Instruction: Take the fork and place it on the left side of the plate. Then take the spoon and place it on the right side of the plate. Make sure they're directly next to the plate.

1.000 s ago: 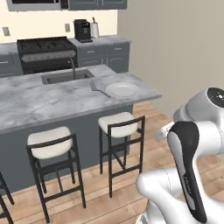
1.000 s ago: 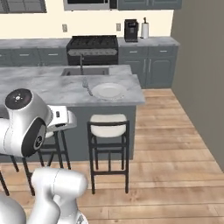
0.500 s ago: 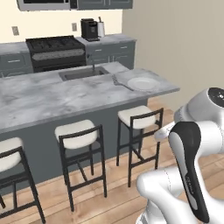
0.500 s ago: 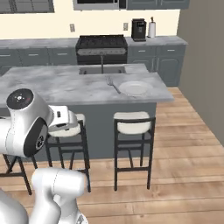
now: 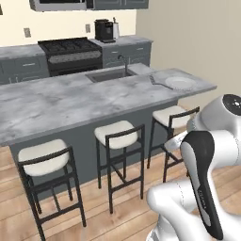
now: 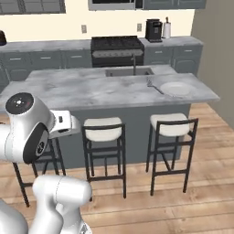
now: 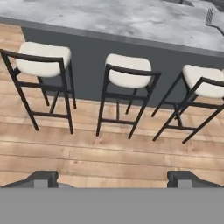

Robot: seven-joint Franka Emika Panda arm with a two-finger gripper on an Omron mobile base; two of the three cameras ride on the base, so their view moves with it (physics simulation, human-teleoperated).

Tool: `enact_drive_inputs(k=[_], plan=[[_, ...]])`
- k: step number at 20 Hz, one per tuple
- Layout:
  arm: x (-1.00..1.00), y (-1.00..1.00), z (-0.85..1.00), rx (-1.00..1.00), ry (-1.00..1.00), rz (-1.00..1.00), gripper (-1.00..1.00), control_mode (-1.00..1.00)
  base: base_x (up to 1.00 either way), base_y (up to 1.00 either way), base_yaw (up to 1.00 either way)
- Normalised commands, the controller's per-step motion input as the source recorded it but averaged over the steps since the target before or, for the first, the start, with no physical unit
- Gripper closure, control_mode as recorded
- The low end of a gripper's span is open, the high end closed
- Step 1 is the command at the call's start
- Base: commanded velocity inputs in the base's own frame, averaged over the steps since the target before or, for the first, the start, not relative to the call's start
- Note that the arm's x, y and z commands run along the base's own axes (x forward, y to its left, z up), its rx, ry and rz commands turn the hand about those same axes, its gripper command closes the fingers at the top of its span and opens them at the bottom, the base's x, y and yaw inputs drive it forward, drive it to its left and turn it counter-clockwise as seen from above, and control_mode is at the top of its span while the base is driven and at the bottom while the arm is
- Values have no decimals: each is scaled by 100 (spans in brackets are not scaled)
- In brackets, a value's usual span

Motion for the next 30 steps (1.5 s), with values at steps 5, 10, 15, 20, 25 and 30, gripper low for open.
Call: enact_drive_inputs(k=[5,10,15,20,25,30], plan=[[0,0,0,0,0,0,-100,100,0,100,-15],[0,0,0,0,0,0,-100,100,1,100,-12],[0,0,0,0,0,0,-100,100,16,100,0],[0,0,0,0,0,0,-100,100,31,100,18],[0,0,0,0,0,0,-100,100,29,100,30],[0,0,0,0,0,0,-100,100,27,100,33]])
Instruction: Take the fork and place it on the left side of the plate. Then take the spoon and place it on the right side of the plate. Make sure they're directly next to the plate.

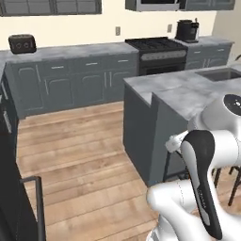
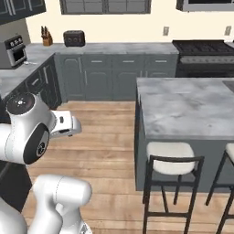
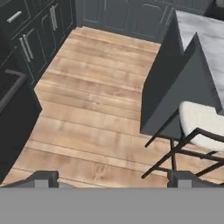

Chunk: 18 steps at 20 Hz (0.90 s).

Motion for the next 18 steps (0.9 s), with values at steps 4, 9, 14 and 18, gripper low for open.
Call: enact_drive_inputs(k=[4,9,14,18], plan=[[0,0,0,0,0,0,-100,100,51,95,35],[0,0,0,0,0,0,-100,100,77,39,30],[0,0,0,0,0,0,-100,100,65,-12,29],[0,0,0,0,0,0,-100,100,49,-52,28]])
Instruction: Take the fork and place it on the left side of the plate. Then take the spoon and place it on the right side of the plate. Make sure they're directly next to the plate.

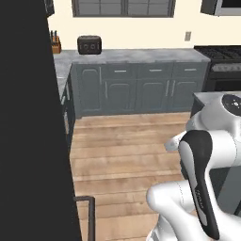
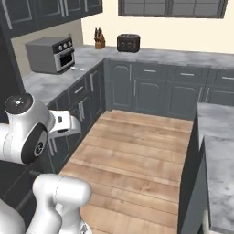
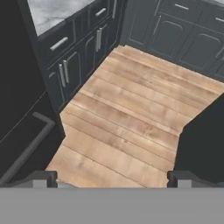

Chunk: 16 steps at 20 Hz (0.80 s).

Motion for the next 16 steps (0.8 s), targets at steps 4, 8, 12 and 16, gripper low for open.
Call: enact_drive_inputs(k=[4,8,12,16], plan=[[0,0,0,0,0,0,-100,100,50,-56,27],[0,0,0,0,0,0,-100,100,47,-73,26],[0,0,0,0,0,0,-100,100,54,-61,16],[0,0,0,0,0,0,-100,100,58,-54,12]])
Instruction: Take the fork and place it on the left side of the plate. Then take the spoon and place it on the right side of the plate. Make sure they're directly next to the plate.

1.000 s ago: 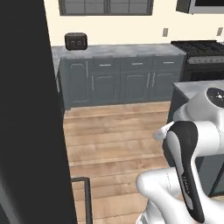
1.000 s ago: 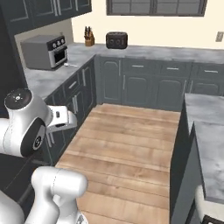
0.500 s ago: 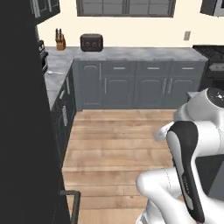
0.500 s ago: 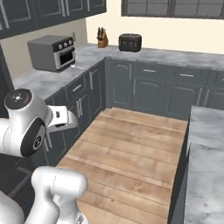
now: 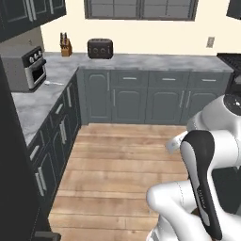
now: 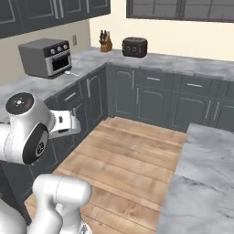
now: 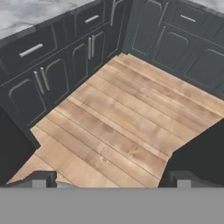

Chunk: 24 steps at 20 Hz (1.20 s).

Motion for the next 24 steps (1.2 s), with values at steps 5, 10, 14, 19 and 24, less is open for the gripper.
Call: enact_drive_inputs(k=[5,10,14,19,24], plan=[[0,0,0,0,0,0,-100,100,74,-34,9],[0,0,0,0,0,0,-100,100,90,-18,7],[0,0,0,0,0,0,-100,100,100,-11,22],[0,0,0,0,0,0,-100,100,100,-9,33],[0,0,0,0,0,0,-100,100,100,-8,38]])
